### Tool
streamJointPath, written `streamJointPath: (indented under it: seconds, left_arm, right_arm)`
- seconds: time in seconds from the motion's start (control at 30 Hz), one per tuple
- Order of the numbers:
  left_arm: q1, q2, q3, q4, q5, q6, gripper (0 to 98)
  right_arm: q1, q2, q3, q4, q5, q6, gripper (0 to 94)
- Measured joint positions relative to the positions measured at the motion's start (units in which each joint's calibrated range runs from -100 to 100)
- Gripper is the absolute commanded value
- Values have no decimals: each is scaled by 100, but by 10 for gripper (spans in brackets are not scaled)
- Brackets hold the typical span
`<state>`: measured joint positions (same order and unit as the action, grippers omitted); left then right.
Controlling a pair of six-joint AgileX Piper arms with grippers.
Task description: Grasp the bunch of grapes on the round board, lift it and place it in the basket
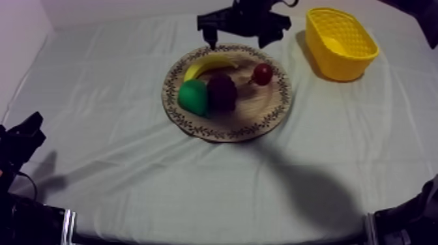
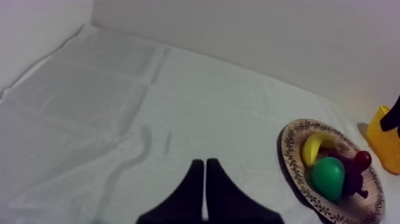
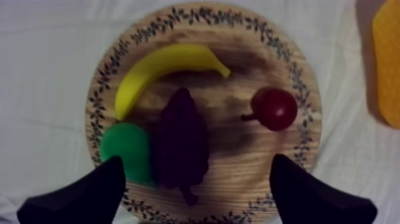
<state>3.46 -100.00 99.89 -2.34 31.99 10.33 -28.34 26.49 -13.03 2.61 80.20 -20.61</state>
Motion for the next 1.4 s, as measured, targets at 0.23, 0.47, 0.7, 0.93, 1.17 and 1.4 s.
streamJointPath:
  seconds: [0.23, 0.47, 0.7, 0.93, 1.17, 1.4]
  left_arm:
    - [0, 0, 0, 0, 0, 0, 1]
    - [0, 0, 0, 0, 0, 0, 1]
    - [0, 0, 0, 0, 0, 0, 1]
    - [0, 0, 0, 0, 0, 0, 1]
    - [0, 0, 0, 0, 0, 0, 1]
    - [0, 0, 0, 0, 0, 0, 1]
  right_arm:
    - [2, 173, 509, -182, -472, -51, 797]
    - [-28, 458, 578, -318, -772, -57, 794]
    - [-60, 843, 499, -378, -1010, -64, 788]
    - [-56, 1185, 332, -418, -1156, -47, 782]
    - [-69, 1365, 232, -430, -1330, -30, 774]
    - [-65, 1499, 187, -382, -1514, -65, 766]
